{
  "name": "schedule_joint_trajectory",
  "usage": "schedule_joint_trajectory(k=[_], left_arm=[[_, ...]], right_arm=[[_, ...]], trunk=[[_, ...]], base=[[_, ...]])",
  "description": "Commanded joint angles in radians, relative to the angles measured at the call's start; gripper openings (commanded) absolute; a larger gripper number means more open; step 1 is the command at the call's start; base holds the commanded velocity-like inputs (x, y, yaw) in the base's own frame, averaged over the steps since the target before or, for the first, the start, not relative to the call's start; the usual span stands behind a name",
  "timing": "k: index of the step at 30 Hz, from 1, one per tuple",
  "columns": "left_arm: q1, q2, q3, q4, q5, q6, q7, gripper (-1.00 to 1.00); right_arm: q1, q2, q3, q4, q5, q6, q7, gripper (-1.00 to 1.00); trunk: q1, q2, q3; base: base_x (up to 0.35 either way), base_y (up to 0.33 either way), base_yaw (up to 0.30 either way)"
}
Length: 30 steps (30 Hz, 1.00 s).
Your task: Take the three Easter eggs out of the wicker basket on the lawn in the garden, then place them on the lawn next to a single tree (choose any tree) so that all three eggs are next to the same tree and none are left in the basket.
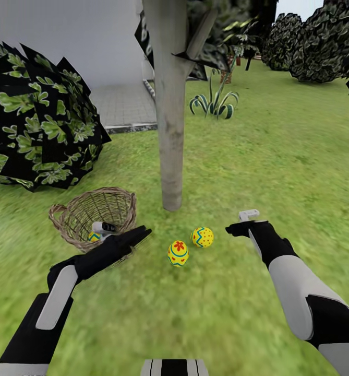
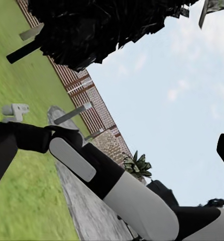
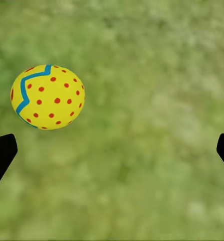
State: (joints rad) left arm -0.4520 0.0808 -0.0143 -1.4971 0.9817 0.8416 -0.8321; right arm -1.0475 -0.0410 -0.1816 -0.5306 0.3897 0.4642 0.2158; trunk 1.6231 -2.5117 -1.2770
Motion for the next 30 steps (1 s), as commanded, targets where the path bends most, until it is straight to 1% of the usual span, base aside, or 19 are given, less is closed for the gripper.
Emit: schedule_joint_trajectory(k=[1,3,6,7,8,10,11,13,14,15,16,19,20,21,22,23,26,28,30], left_arm=[[0.0,0.001,0.003,0.0,0.004,0.005,0.0,1.0],[0.0,0.006,0.009,0.0,0.008,0.005,-0.003,1.0],[0.0,0.04,0.03,0.0,0.014,0.01,-0.013,1.0],[0.0,0.06,0.042,0.0,0.015,0.016,-0.027,1.0],[0.0,0.069,0.051,0.0,0.016,0.018,-0.039,1.0],[0.0,0.081,0.088,0.0,0.018,0.024,-0.084,1.0],[0.001,0.084,0.109,0.0,0.019,0.03,-0.104,1.0],[0.006,0.087,0.173,0.0,0.02,0.075,-0.142,1.0],[0.009,0.088,0.274,0.0,0.02,0.131,-0.16,1.0],[0.01,0.088,0.301,0.0,0.02,0.139,-0.163,1.0],[0.01,0.089,0.314,0.0,0.02,0.142,-0.164,1.0],[0.013,0.119,0.362,0.001,0.02,0.146,-0.178,1.0],[0.014,0.122,0.37,0.002,0.02,0.146,-0.184,1.0],[0.014,0.126,0.398,0.003,0.02,0.146,-0.204,1.0],[0.014,0.128,0.415,0.004,0.02,0.146,-0.215,1.0],[0.015,0.134,0.449,0.007,0.017,0.146,-0.229,1.0],[0.016,0.136,0.523,0.014,0.008,0.146,-0.232,1.0],[0.016,0.138,0.556,0.022,0.004,0.146,-0.231,1.0],[0.016,0.139,0.599,0.048,0.0,0.146,-0.231,1.0]], right_arm=[[0.0,0.001,-0.006,-0.002,0.011,0.004,0.009,1.0],[0.0,0.002,-0.006,-0.002,0.011,0.003,0.009,1.0],[0.0,0.003,-0.006,-0.003,0.011,0.003,0.009,1.0],[0.0,0.003,-0.006,-0.003,0.011,0.003,0.01,1.0],[0.0,0.003,-0.006,-0.002,0.011,0.003,0.01,1.0],[0.0,0.004,-0.006,-0.002,0.011,0.003,0.01,1.0],[0.0,0.004,-0.006,-0.002,0.011,0.002,0.01,1.0],[0.0,0.004,-0.006,-0.002,0.011,0.002,0.01,1.0],[0.0,0.004,-0.006,-0.002,0.011,0.002,0.01,1.0],[0.0,0.004,-0.006,-0.002,0.011,0.002,0.01,1.0],[0.0,0.004,-0.006,-0.002,0.011,0.002,0.01,1.0],[0.0,0.004,-0.006,-0.002,0.011,0.002,0.01,1.0],[0.001,0.004,-0.006,-0.002,0.011,0.002,0.01,1.0],[0.001,0.004,-0.006,-0.002,0.011,0.002,0.01,1.0],[0.001,0.004,-0.006,-0.002,0.011,0.002,0.01,1.0],[0.0,0.004,-0.006,-0.002,0.011,0.003,0.011,1.0],[0.0,0.004,-0.005,-0.002,0.011,0.004,0.011,1.0],[0.0,0.004,-0.004,-0.003,0.012,0.005,0.013,1.0],[0.0,0.004,-0.004,-0.004,0.012,0.021,0.025,1.0]], trunk=[[-0.001,0.0,0.003],[-0.001,0.0,0.011],[-0.003,0.001,0.023],[-0.003,0.001,0.026],[-0.004,0.002,0.03],[-0.005,0.002,0.038],[-0.005,0.002,0.042],[-0.006,0.003,0.05],[-0.006,0.003,0.054],[-0.007,0.003,0.057],[-0.007,0.004,0.061],[-0.009,0.004,0.073],[-0.009,0.004,0.077],[-0.01,0.005,0.081],[-0.01,0.005,0.084],[-0.01,0.005,0.088],[-0.012,0.006,0.1],[-0.013,0.006,0.108],[-0.014,0.007,0.115]], base=[[0.0,0.0,0.0],[0.0,0.0,0.0],[0.0,0.0,0.0],[0.0,0.0,0.0],[0.0,0.0,0.0],[0.0,0.0,0.0],[0.0,0.0,0.0],[0.0,0.0,0.0],[0.0,0.0,0.0],[0.0,0.0,0.0],[0.0,0.0,0.0],[0.0,0.0,0.0],[0.0,0.0,0.0],[0.0,0.0,0.0],[0.0,0.0,0.0],[0.0,0.0,0.0],[0.0,0.0,0.0],[0.0,0.0,0.0],[0.0,0.0,0.0]])
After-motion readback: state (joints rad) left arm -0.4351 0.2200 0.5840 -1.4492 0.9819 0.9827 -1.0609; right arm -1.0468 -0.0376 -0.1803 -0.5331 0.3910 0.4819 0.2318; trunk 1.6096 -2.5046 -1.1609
